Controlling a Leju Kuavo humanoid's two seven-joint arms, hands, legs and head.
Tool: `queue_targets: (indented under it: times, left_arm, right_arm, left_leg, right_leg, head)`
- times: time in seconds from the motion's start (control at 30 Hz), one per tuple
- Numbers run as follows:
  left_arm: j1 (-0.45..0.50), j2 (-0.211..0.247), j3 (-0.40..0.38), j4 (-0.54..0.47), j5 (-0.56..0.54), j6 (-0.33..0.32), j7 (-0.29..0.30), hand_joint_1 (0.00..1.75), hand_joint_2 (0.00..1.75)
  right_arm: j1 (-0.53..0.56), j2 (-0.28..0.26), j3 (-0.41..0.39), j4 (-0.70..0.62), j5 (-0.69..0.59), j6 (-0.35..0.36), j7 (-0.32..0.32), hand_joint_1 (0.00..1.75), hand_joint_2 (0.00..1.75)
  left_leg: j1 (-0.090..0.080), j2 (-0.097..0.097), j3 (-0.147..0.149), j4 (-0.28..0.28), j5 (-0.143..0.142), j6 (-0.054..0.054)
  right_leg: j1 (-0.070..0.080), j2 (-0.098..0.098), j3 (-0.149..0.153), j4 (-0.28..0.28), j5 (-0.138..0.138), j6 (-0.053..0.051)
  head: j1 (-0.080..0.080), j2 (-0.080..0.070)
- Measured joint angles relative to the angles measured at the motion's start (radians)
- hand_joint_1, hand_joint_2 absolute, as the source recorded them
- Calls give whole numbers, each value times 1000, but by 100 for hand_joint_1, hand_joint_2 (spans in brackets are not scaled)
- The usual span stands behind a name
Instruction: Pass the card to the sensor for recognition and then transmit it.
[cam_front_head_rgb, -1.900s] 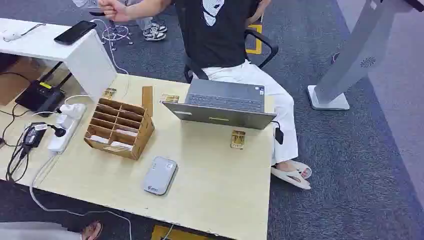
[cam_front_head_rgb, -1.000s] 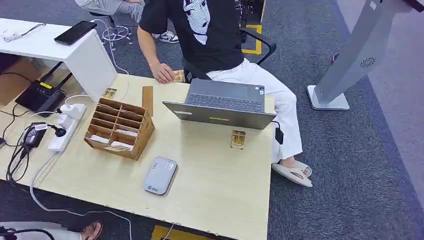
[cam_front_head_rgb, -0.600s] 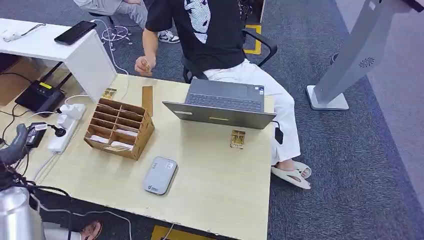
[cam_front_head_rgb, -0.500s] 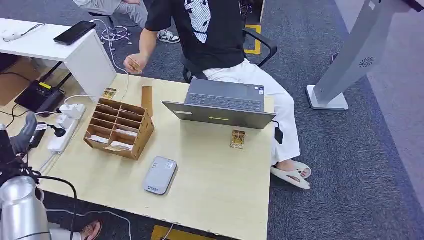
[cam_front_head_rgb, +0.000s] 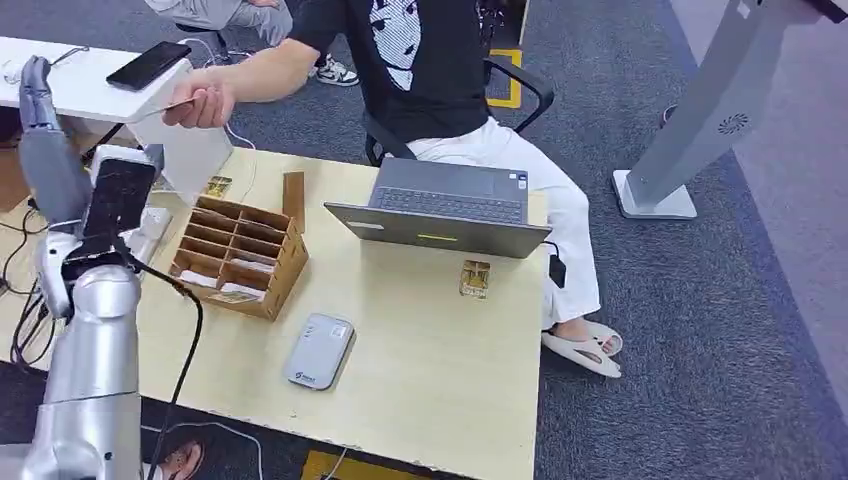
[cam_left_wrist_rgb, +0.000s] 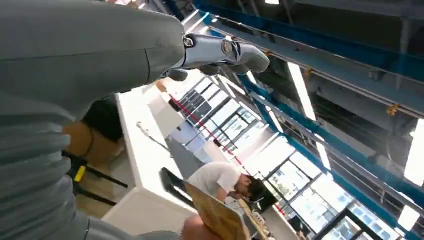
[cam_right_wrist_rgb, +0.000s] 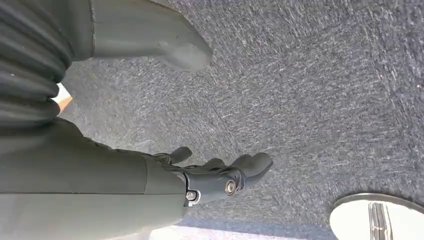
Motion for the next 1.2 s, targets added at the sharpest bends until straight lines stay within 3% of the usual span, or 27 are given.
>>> queue_targets:
  times: [0.3, 0.33, 0.37, 0.5, 1.2]
  left_arm:
    - [-106, -25, -191, 21, -231, 48, 75, 2, 175]
    - [-111, -27, -207, 21, -259, 58, 82, 136, 175]
    - [-114, -28, -223, 21, -283, 67, 88, 175, 175]
    - [-121, -27, -255, 22, -349, 94, 104, 175, 175]
    - [-122, -26, -273, 31, -359, 94, 103, 175, 175]
  right_arm:
    - [-6, 3, -5, 2, 71, 47, 24, 0, 175]
    - [-6, 3, -5, 2, 80, 53, 27, 0, 175]
    - [-6, 5, -5, 3, 87, 57, 29, 0, 175]
    - [-6, 8, -5, 7, 114, 71, 50, 0, 175]
    - [-5, 10, -5, 15, 126, 73, 63, 0, 175]
  left_leg:
    - [0, 0, -1, 0, 0, 0]
    - [0, 0, -1, 0, 0, 0]
    - [0, 0, -1, 0, 0, 0]
    - [0, 0, -1, 0, 0, 0]
    - [0, 0, -1, 0, 0, 0]
  right_leg:
    - [0, 0, 0, 0, 0, 0]
    - [0, 0, 0, 0, 0, 0]
    - [0, 0, 0, 0, 0, 0]
    - [0, 0, 0, 0, 0, 0]
    - [0, 0, 0, 0, 0, 0]
  head:
    - [0, 0]
    - [0, 0]
    - [0, 0]
    - [0, 0]
    - [0, 0]
